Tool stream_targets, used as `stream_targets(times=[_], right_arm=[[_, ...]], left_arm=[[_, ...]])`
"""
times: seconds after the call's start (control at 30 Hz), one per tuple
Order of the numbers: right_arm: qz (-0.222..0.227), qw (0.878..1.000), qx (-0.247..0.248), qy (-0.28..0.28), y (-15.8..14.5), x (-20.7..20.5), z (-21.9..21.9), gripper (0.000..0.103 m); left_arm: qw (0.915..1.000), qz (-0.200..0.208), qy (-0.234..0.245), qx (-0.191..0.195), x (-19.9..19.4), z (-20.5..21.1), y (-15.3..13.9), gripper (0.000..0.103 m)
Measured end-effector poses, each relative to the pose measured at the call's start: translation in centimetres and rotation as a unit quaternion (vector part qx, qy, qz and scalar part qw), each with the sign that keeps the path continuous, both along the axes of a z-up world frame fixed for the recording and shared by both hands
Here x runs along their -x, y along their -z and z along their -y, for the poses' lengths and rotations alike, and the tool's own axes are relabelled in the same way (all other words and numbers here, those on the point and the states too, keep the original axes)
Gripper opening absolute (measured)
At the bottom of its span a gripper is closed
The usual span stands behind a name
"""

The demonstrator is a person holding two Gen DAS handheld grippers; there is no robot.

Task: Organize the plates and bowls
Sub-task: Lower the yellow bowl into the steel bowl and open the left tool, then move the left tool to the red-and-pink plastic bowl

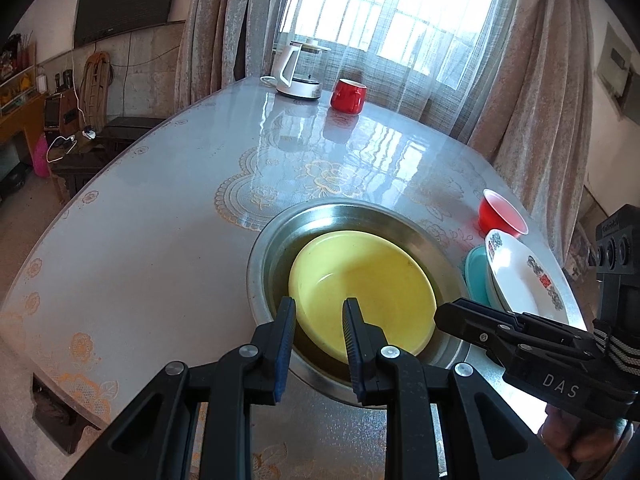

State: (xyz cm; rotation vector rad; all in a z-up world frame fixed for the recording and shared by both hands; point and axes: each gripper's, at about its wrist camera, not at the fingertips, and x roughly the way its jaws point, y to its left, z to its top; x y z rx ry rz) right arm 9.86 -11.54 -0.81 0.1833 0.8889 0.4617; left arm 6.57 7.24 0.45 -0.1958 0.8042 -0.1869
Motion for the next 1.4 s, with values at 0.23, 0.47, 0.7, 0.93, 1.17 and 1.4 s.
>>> stream_targets(times=[0.23, 0.47, 0.7, 0.93, 1.17, 1.4], right_arm=[[0.017, 1.0, -0.018, 0.006, -0.6, 0.9, 1.0, 0.027], [0.036, 0.997, -0.055, 0.031, -1.7, 2.2, 3.2, 0.029], [0.044, 0.995, -0.068, 0.062, -2.3, 3.3, 5.5, 0.03], [0.058, 0.989, -0.074, 0.111, -3.1, 5.1, 8.9, 0.03], [0.072, 0.983, -0.068, 0.155, -2.9, 7.2, 12.3, 0.033], [0.072, 0.978, -0.066, 0.187, -3.0, 8.2, 14.5, 0.034]], left_arm=[[1.0, 0.0, -0.001, -0.008, -0.3, 0.8, -0.3, 0.024], [0.9995, 0.014, 0.015, -0.025, 0.6, 2.4, -0.9, 0.024], [0.9983, 0.025, 0.038, -0.038, 1.7, 4.0, -1.4, 0.024], [0.9975, 0.038, 0.051, -0.032, 2.5, 4.9, -2.2, 0.025], [0.996, 0.045, 0.071, -0.032, 3.0, 5.7, -2.2, 0.025], [0.9948, 0.051, 0.082, -0.032, 3.0, 6.3, -2.4, 0.025]])
